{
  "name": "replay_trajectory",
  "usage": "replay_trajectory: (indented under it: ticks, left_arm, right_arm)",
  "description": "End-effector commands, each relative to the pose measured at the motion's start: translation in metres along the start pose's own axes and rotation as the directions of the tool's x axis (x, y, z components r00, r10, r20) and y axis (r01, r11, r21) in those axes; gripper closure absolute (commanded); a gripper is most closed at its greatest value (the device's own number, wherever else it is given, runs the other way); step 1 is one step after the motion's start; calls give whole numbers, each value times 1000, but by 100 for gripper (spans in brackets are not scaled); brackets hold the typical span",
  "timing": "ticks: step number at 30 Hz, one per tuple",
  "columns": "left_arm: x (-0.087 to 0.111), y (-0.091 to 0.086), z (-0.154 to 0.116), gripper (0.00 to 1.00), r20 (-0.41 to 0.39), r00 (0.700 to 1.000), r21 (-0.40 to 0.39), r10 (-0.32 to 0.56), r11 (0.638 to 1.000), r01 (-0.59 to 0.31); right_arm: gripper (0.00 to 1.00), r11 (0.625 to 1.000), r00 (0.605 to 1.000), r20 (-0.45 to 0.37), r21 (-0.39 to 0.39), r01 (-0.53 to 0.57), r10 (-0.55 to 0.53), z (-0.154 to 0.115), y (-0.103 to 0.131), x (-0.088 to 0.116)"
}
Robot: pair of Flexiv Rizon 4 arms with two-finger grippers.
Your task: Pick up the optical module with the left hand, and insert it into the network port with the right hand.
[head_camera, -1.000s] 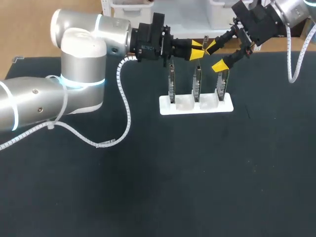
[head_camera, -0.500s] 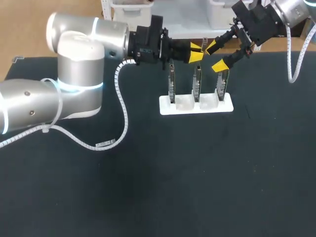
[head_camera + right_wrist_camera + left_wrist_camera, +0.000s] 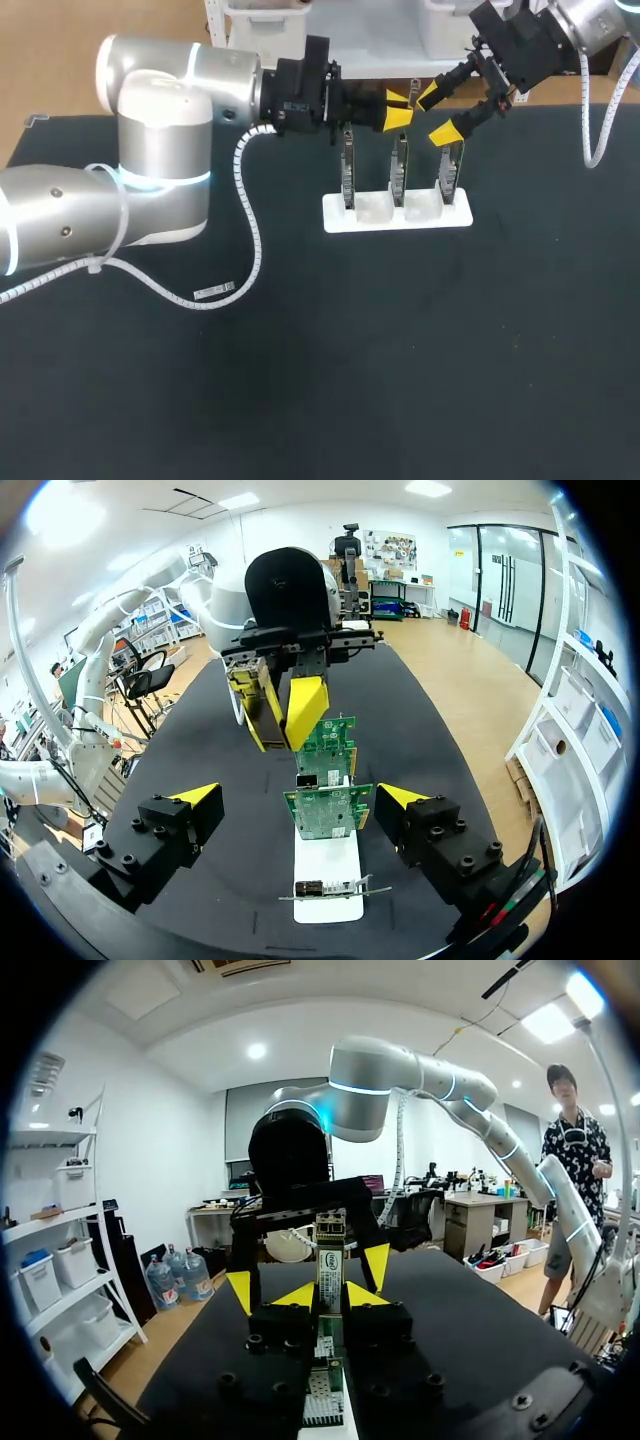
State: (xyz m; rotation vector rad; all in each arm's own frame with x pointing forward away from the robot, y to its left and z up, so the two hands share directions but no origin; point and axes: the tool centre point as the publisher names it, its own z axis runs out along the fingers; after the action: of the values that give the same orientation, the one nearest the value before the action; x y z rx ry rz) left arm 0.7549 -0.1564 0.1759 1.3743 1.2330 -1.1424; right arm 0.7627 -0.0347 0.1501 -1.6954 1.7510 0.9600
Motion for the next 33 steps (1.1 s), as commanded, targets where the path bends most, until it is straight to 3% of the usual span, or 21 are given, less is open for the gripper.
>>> replay_trajectory:
  ticks: [1, 33]
  left_arm:
    - [2, 3, 2, 100, 4, 1000, 8, -4, 1000, 4]
    - [8, 2, 2, 100, 14, 1000, 10, -23, 1000, 23]
  right_arm:
    - [0, 1000, 1000, 0, 3, 0, 0, 0, 1, 0]
    - [0, 1000, 1000, 0, 3, 0, 0, 0, 1, 0]
